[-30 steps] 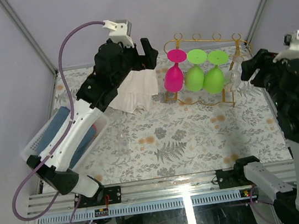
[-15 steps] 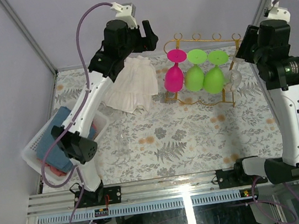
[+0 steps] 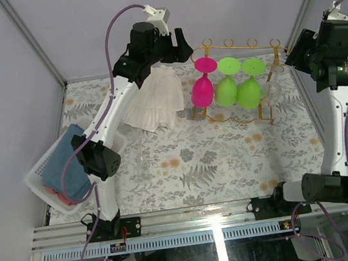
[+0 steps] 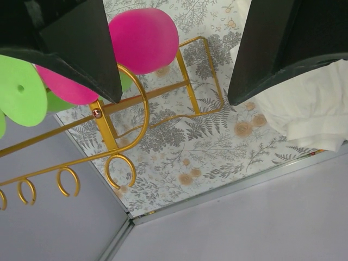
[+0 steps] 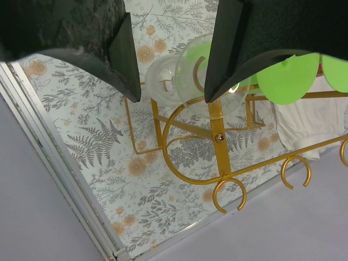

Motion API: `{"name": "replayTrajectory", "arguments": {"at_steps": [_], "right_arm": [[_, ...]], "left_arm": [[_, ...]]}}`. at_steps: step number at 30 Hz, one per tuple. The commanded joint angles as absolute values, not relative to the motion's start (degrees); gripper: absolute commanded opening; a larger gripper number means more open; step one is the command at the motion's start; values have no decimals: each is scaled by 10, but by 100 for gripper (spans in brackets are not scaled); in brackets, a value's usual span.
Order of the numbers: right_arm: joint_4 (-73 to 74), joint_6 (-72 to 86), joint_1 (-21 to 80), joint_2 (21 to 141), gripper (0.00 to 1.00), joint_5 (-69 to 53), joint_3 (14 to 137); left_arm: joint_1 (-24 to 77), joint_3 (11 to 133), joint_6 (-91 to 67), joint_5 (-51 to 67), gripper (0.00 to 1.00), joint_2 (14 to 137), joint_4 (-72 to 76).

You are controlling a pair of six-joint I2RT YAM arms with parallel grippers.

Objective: Place the wine glass upside down on the wine glass rack
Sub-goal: Adjust the wine rack at the center of the board.

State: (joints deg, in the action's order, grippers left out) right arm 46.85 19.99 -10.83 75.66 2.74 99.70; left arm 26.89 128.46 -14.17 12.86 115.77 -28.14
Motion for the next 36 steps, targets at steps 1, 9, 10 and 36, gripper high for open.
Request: {"name": "replayTrajectory", "arguments": {"at_steps": [1,9,10,36], "right_arm": [[444,196,-120,768,56,-29,999],[440,195,-124,798,54,-26,993],[439,196,-124,799,54,-24,993],[433,206,-133,867,47,-9,1025]], "left_arm": [[266,1307,-147,162,79,1161,-264],[267,1309,-155,176,76,1169,-263],[268,1308,-156,177,76,1170,-263],[271,1295,-154,171,75,1166,-254]]}}
